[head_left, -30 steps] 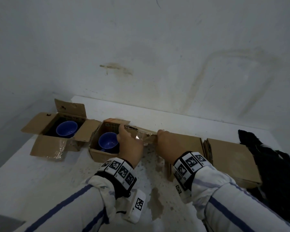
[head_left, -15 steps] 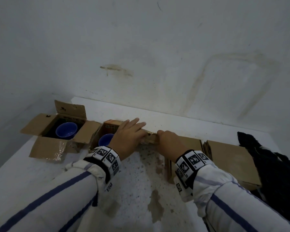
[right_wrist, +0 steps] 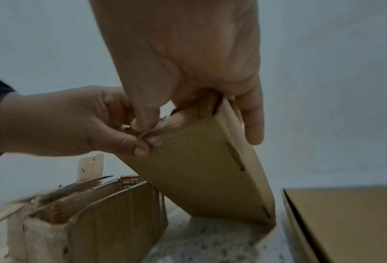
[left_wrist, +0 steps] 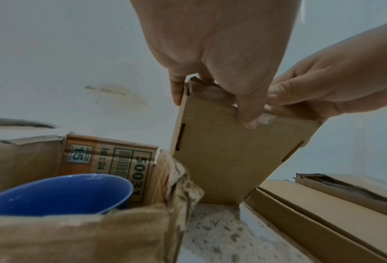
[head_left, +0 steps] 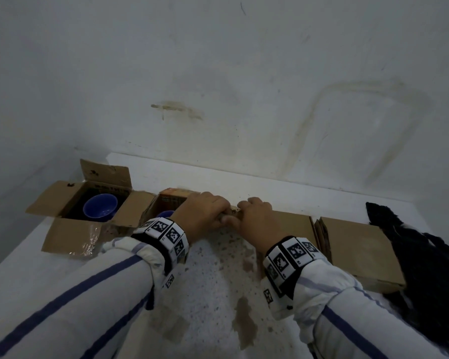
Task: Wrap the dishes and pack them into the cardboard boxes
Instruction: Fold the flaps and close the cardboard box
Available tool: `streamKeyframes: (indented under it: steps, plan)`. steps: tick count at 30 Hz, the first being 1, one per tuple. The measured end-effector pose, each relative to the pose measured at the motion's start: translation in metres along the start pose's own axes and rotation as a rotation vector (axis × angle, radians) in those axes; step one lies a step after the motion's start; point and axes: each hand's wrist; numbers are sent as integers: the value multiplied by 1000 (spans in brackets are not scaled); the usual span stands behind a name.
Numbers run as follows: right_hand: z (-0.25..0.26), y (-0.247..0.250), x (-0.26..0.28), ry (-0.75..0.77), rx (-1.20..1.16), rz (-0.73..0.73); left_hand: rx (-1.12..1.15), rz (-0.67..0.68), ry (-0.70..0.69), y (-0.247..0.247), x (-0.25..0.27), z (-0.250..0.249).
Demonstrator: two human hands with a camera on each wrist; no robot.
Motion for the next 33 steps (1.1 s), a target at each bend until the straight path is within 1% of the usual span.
streamKeyframes:
  steps: [2, 4, 7, 10, 12, 15, 19, 21, 23, 25, 28, 30, 33]
  plan:
    - [1, -2, -2, -22, -82, -28, -5, -15, 10, -4, 1, 0]
    - [2, 0, -2, -23, -158, -30, -4, 13, 37, -6, 3, 0]
    - [5, 6, 2, 23, -112, 16, 46, 52, 90, -5, 5, 2]
    - [9, 4, 7, 48, -38, 2, 49, 78, 76, -7, 8, 3]
    - [9, -3, 7, 18, -61, -8, 46, 74, 79, -9, 12, 0]
    - [7, -11, 4, 20, -115, 44, 41, 76, 92, -9, 18, -4]
    - [2, -19, 17, 57, -183, 53, -130, 190, 98, -12, 29, -19]
    - [1, -25, 24, 93, -154, 57, -192, 234, 135, -17, 35, -33]
    - [-1, -34, 29, 132, -85, 81, -227, 238, 145, -26, 40, -42]
    - [-4, -42, 33, 161, -4, 100, -234, 265, 122, -32, 44, -46]
    - [-8, -50, 41, 169, 36, 127, -212, 340, 90, -34, 50, -54]
    - [-9, -56, 48, 159, 94, 198, -189, 413, 91, -38, 54, -58]
    - [-11, -68, 60, 83, 167, 316, -98, 563, 79, -44, 59, -62]
Point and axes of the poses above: each hand's wrist, its own x-axis away from the middle knuckle, its own y-axis out of the back of the hand, z = x × y, and after that the axes turned 6 degrees about -x, right-handed
